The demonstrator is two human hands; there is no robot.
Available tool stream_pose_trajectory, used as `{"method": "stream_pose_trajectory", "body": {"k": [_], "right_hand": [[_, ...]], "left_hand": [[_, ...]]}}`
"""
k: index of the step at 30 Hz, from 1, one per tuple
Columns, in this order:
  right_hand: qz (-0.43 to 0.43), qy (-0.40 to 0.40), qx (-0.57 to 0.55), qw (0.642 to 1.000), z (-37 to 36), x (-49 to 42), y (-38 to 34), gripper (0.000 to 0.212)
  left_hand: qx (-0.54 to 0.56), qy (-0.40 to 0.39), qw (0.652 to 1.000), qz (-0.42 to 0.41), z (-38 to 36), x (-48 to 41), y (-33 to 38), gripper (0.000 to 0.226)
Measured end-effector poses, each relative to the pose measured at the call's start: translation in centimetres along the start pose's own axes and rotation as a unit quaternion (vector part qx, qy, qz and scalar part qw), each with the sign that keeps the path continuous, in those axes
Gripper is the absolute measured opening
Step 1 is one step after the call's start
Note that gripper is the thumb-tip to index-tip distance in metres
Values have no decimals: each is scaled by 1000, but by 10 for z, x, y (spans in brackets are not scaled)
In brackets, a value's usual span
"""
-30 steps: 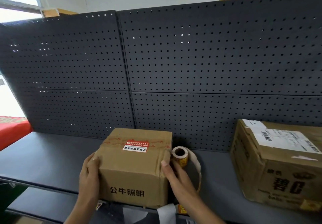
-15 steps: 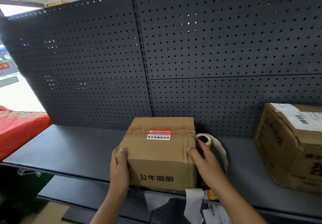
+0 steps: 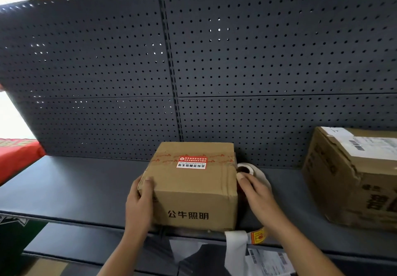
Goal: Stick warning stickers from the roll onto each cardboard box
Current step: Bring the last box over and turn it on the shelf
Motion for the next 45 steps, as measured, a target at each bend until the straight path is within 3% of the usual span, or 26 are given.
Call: {"method": "stream_pose_trajectory", "body": {"k": [2,5,9,13,17,20,26,28,30,33,36,40,45], "right_hand": [[28,25,28,999,16,3,4,36],[82,14,86,993,28,8,3,6],[70,-126,186,972,16,13,10,23],[48,-248,246,936,2,22,14,17],[52,-300,285,909,1,28,19,18],[52,-279,263,922,7,30,20,20],[84,-133,192,969,20,18,14,36],[68,-100,149,981,20,15,12,58],[42,-107,115,987,10,12,13,95],[45,-123,108,985,-9,5,13,130],[48,-140,66,987,-26,1,14,132],[62,-170,54,982,-39,-7,12,122],[71,-157,70,983,-34,-18,13,122]], "left_hand": [[-3,18,1000,-2,0,-5,-2,34],[-1,41,999,-1,-2,-11,-4,37],[-1,48,999,-9,-10,-9,2,36],[-14,64,997,-44,-12,-8,10,39],[-70,100,985,-118,-13,4,31,38],[-119,82,973,-181,-26,16,51,36],[-49,50,986,-150,-16,-1,46,35],[-25,37,990,-133,-11,-5,39,38],[19,17,994,-108,-6,-10,24,44],[83,-86,993,-6,-14,-22,-19,66],[68,-183,979,58,-25,-19,-50,83],[35,-220,973,63,-32,-18,-50,103],[1,-202,979,40,-32,-20,-34,66]]}}
Point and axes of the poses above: each hand's wrist, its own x-axis away from the middle knuckle, its own z-axis out of the back of the hand, y = z × x, the point moved 10 cm from there along -x, towards the middle knuckle, and after that the axes turned 2 degrees about -y, right-handed, at the moved point
